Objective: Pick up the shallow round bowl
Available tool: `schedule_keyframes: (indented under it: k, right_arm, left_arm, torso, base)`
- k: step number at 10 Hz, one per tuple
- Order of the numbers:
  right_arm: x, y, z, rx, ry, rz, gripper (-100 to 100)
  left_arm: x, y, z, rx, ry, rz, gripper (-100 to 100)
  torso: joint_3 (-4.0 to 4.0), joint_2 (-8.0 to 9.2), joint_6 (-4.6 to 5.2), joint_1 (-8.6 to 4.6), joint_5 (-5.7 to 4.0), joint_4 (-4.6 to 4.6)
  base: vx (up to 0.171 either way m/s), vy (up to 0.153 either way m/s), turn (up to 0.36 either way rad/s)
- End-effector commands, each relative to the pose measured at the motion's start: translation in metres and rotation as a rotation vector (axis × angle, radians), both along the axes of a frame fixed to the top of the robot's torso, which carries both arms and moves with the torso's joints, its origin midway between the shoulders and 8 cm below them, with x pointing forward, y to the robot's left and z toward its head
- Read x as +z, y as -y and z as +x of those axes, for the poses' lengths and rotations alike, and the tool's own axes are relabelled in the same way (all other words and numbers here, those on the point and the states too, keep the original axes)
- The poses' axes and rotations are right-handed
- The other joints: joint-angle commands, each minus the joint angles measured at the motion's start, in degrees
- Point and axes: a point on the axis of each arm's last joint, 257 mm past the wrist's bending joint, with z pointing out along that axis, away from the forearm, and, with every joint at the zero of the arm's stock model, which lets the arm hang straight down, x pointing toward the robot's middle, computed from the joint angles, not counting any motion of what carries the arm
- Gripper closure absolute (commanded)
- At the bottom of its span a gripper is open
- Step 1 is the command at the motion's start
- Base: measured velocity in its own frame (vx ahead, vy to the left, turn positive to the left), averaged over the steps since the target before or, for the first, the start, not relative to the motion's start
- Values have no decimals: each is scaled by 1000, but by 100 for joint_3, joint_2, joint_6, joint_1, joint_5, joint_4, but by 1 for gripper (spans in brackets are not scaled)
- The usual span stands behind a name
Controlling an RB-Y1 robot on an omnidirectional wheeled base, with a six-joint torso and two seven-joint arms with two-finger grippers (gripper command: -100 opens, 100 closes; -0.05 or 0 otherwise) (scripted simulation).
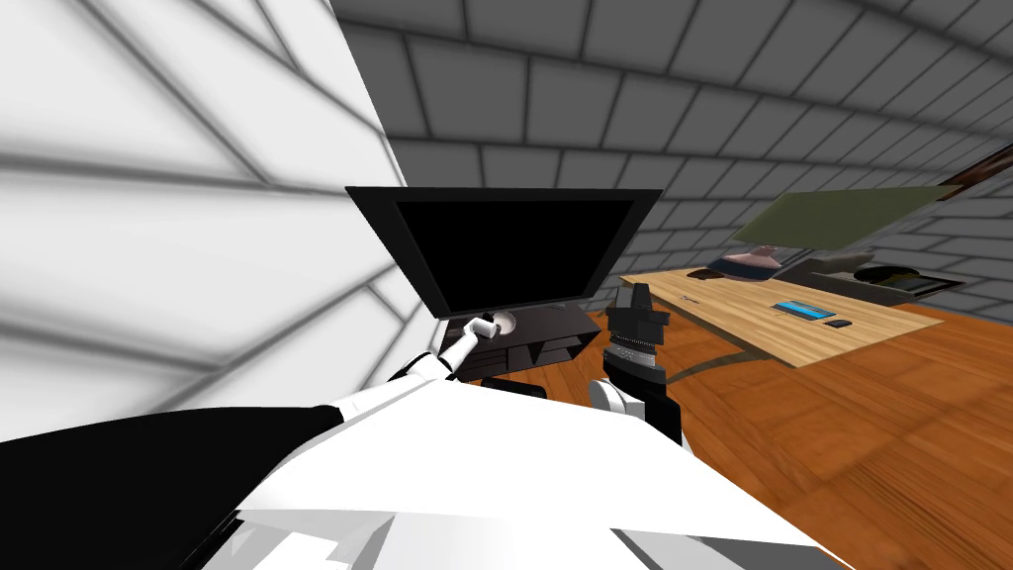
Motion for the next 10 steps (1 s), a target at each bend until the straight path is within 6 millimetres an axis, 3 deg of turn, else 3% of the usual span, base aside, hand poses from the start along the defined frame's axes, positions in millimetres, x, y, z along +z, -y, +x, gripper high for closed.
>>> schedule_keyframes:
  k: [1,4,5,6,8,9,10]
  right_arm:
    - [0,0,0,0,0,0,0]
    - [0,0,0,0,0,0,0]
    - [0,0,0,0,0,0,0]
    - [0,0,0,0,0,0,0]
    - [0,0,0,0,0,0,0]
    - [0,0,0,0,0,0,0]
    - [0,0,0,0,0,0,0]
  left_arm:
    - [0,0,0,0,0,0,100]
    - [3,1,4,0,9,-4,100]
    - [3,1,4,1,9,-4,0]
    - [9,1,5,-7,0,0,100]
    - [20,3,11,-15,-2,0,100]
    - [16,2,9,-11,0,-1,100]
    - [17,2,9,-12,-1,0,0]
  torso:
    - [0,0,0,0,0,0]
    - [-6,4,-4,5,2,-16]
    - [-5,4,-3,5,1,-15]
    - [-5,5,-3,5,1,-15]
    - [-2,8,-2,2,-1,-11]
    - [0,8,-2,2,-2,-9]
    - [-1,10,-2,3,-1,-11]
  base:
    - [0,0,0]
    - [0,0,0]
    - [0,0,0]
    - [4,2,-22]
    - [0,-1,8]
    - [0,0,0]
    - [0,0,0]
